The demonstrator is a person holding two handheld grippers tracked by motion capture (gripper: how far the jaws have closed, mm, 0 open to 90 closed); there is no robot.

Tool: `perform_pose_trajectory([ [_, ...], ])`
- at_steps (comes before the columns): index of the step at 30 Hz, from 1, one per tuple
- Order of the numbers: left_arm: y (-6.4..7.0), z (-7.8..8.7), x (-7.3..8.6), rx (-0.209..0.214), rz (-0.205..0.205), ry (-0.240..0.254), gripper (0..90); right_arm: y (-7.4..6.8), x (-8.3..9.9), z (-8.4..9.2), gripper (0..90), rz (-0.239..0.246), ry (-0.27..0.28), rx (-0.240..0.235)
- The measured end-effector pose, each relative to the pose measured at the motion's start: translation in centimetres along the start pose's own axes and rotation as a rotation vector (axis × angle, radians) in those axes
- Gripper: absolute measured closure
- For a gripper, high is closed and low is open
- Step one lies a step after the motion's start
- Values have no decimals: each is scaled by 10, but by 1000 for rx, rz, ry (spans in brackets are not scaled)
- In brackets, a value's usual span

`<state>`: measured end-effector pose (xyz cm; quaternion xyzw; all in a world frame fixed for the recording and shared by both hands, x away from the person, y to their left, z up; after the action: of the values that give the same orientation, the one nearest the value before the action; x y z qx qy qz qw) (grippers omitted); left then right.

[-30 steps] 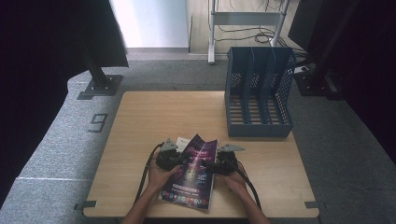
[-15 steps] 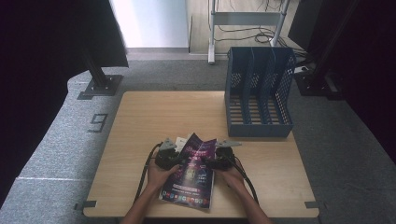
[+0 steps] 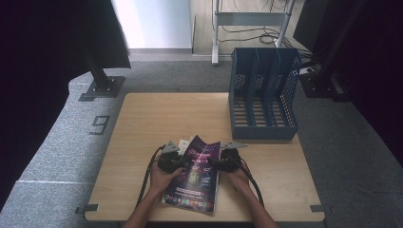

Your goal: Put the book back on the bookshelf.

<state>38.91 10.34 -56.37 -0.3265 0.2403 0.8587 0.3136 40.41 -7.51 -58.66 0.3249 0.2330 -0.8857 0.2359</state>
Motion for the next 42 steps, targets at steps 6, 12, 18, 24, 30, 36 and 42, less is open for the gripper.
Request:
perform_pose_trajectory([
  [6, 0, 0, 0, -4, -1, 2, 856, 0, 0, 1, 550, -10, 4, -5],
  [12, 0, 2, 0, -5, -1, 6, 854, 0, -1, 3, 590, -24, 14, -7],
  [18, 0, 5, -2, -3, -5, 20, 851, -1, -3, 8, 615, -30, 24, -14],
  [24, 7, 18, -10, -2, -37, 74, 849, -5, -8, 21, 638, -16, 66, -18],
  [30, 9, 25, -14, -5, -49, 100, 856, -9, -13, 34, 651, 2, 106, -12],
  [36, 9, 28, -15, 8, -46, 110, 855, -12, -16, 41, 657, 19, 130, -10],
  [42, 11, 34, -18, 19, -52, 127, 853, -14, -18, 48, 662, 37, 157, -9],
])
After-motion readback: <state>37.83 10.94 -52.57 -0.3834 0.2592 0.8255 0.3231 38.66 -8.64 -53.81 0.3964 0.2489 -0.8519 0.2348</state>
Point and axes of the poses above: each handheld gripper's, and its own axes: z roughly backward along the jaws, x roughly out of its underside, y roughly to its right, the point moved 6 cm from there along -z, roughly forward along the jaws, and after that the axes turned 7 degrees about -y, right-handed, at the moved point
